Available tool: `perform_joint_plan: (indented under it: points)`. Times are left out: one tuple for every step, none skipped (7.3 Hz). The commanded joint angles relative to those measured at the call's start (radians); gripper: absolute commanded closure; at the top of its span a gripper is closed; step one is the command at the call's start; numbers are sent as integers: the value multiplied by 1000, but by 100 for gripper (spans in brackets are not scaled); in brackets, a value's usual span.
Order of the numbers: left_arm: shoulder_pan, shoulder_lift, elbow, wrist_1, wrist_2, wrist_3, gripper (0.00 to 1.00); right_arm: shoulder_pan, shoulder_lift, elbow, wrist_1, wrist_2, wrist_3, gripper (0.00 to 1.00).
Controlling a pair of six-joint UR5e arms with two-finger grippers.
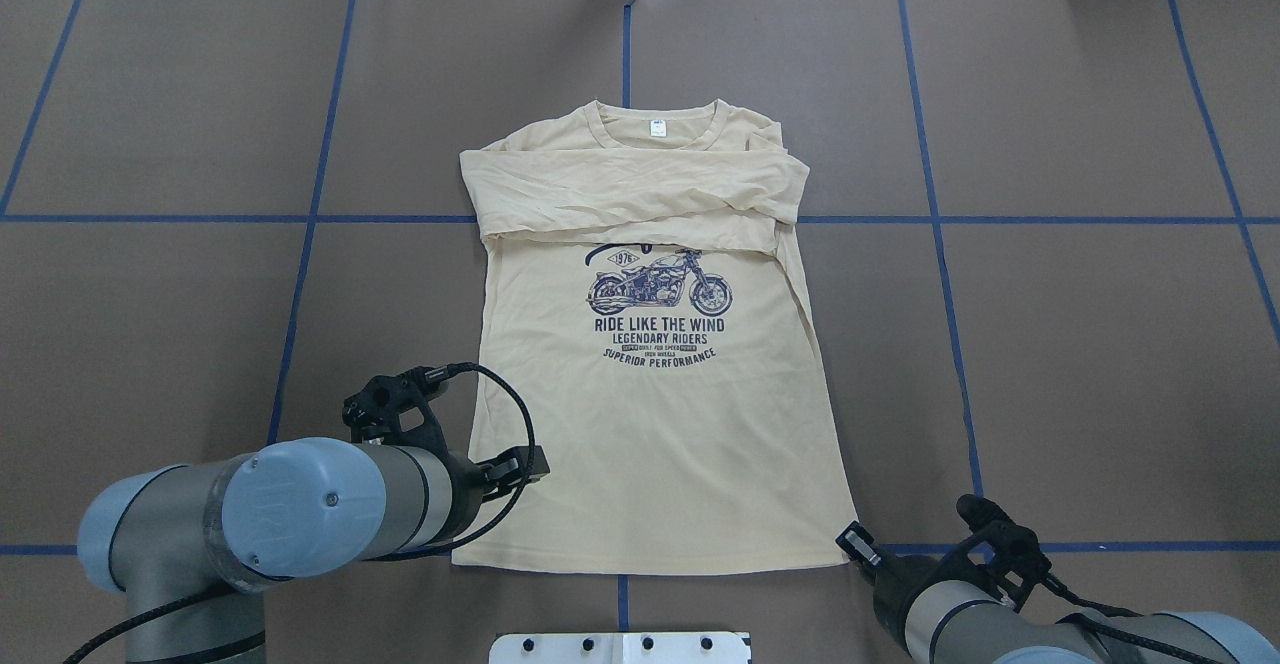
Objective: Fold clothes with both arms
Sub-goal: 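Lower the left gripper to the hem and grasp both hem corners nearest the robot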
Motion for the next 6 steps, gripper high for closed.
perform_joint_plan:
  points:
    - [24,34,3,22,1,-10,2,0,0,0,0,0,0,100]
    - [41,48,6,24,1,-10,5,0,0,0,0,0,0,100]
    - [50,67,9,24,1,-10,6,0,0,2,0,0,0,100]
    - [53,70,12,24,1,-10,9,0,0,0,0,0,0,100]
    - [58,70,26,24,0,-10,15,0,0,2,0,0,0,100]
    - [58,68,26,24,-2,-12,21,0,0,2,0,0,0,100]
